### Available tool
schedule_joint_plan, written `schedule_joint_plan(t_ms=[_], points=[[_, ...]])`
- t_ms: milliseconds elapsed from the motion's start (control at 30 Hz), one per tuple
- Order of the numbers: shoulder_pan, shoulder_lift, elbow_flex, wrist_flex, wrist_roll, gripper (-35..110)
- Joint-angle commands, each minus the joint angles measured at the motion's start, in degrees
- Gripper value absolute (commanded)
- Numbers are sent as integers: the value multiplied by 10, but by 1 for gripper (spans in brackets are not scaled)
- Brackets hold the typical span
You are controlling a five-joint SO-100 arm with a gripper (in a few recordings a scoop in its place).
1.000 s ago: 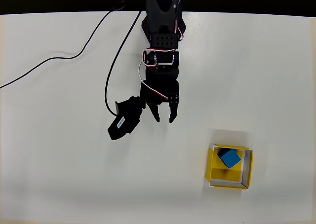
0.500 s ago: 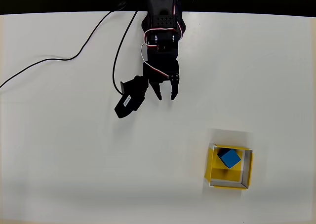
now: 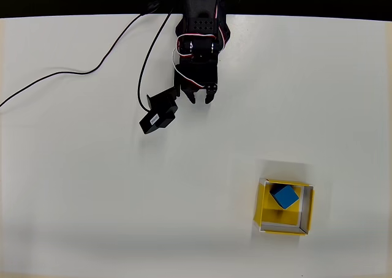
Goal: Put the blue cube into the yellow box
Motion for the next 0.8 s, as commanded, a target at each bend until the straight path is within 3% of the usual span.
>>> schedule_joint_plan(t_ms=[0, 767], points=[[3, 16, 16, 14, 11, 13], [-6, 16, 16, 10, 42, 12]])
